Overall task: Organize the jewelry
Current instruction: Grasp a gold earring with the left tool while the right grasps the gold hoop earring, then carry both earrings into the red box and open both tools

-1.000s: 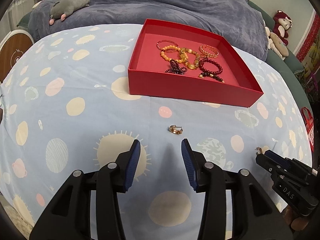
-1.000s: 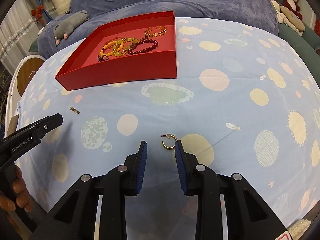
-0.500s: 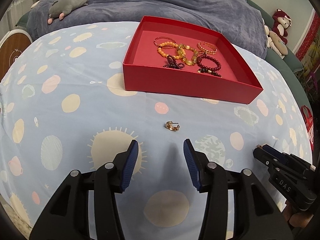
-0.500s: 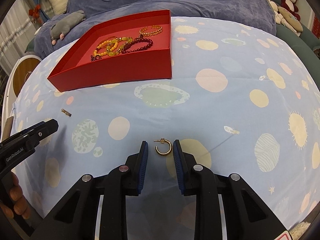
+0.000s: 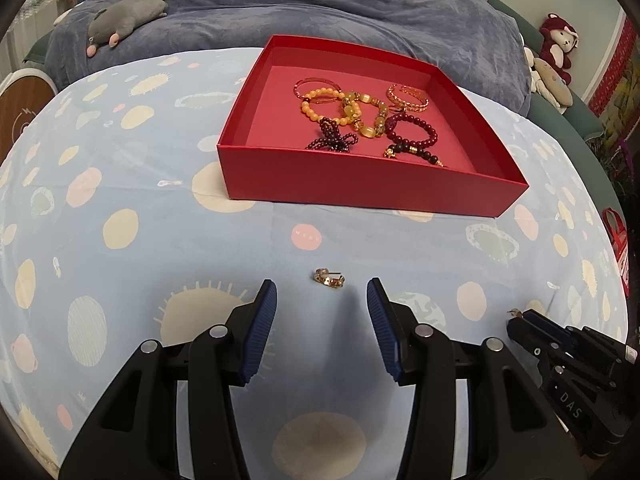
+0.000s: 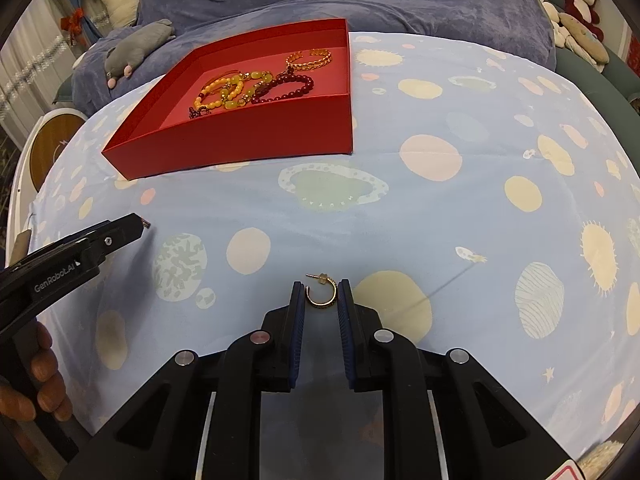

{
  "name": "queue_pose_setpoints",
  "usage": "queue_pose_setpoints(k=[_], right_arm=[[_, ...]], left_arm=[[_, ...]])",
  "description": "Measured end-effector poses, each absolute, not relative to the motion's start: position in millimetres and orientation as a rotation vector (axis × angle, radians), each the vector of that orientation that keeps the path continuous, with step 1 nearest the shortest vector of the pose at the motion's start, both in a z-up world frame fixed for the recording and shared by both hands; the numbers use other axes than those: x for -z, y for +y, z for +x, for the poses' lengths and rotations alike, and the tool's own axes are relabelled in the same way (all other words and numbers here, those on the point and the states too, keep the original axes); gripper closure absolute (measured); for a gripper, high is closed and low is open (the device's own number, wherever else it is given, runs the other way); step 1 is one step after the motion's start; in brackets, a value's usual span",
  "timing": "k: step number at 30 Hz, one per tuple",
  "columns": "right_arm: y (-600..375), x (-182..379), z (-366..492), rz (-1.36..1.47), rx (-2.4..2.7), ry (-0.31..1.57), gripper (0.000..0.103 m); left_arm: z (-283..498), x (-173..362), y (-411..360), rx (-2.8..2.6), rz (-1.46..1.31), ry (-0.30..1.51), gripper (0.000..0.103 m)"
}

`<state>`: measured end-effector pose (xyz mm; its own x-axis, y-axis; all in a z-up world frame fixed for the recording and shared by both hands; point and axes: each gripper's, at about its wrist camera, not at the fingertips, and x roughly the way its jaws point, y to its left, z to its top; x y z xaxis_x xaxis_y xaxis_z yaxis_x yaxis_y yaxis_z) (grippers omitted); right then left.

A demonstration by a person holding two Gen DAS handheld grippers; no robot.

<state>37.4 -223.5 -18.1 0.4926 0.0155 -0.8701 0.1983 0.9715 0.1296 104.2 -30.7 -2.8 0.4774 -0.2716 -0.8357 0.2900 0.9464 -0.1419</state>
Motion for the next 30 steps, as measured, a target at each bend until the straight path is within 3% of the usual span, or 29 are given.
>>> queue_pose_setpoints(k=[5,12,30], right_arm=[[-222,17,39,0.241,0.098,1.053,0.087],[-222,15,40,0.257,0.088,1.048,0.087],[-215,-6,39,0.272,0.057,1.004,0.087]], left_arm=[[108,6,-36,0.364,0.024,1.012,0.064],[111,13,-38,0.368,0.031,1.029,0.086],[109,-11,-29,0.364,-0.011,1.006,0.086]])
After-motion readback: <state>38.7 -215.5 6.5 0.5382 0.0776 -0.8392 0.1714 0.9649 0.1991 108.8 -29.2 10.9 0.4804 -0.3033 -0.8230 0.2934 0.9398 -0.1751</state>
